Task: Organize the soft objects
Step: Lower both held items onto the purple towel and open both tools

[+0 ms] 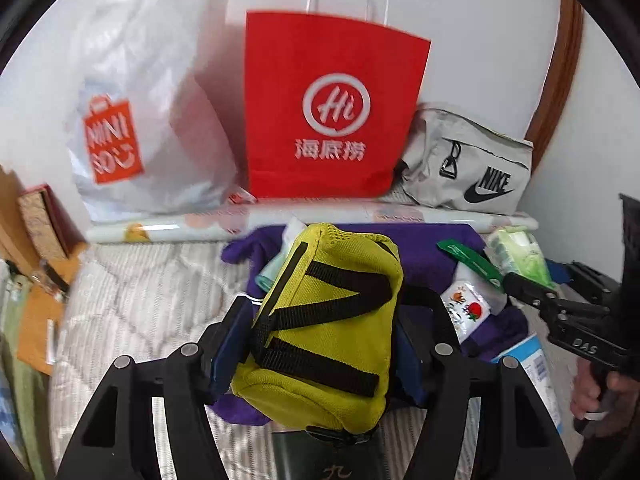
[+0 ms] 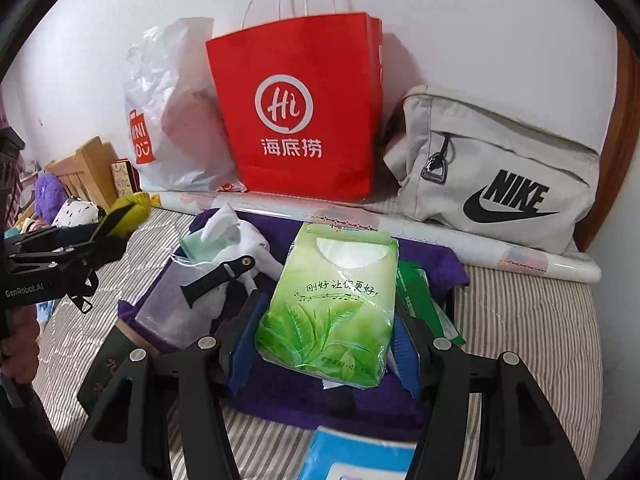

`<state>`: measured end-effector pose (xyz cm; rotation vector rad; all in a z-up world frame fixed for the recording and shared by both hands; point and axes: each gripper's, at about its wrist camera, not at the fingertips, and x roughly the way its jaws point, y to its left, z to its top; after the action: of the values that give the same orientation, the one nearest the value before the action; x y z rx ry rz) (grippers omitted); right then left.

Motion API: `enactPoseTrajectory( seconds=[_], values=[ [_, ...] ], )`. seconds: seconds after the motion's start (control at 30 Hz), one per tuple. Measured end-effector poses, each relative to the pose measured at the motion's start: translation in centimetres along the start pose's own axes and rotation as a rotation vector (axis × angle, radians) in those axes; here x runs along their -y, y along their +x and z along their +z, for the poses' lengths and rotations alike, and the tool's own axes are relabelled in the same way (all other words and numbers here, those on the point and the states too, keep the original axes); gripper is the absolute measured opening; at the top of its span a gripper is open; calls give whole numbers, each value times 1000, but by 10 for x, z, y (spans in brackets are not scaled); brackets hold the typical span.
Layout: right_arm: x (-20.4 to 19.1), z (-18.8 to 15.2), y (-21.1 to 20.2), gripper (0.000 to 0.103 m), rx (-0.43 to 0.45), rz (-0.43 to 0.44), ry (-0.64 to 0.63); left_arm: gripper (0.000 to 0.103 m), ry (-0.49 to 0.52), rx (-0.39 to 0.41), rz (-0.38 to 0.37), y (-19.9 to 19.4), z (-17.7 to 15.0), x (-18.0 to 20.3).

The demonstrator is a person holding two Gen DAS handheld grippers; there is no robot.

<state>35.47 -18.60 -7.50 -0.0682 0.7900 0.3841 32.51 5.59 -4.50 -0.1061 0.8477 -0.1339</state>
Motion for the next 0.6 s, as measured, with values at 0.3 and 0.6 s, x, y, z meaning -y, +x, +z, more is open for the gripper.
enactPoseTrajectory(
  seconds=[0.3, 0.6],
  values=[
    [11, 4, 47, 58, -108, 13, -9, 64, 12, -105, -34, 48, 13, 6],
    [16, 8, 87, 58, -184, 32, -23, 64, 24, -183, -21, 93, 20, 10]
  ],
)
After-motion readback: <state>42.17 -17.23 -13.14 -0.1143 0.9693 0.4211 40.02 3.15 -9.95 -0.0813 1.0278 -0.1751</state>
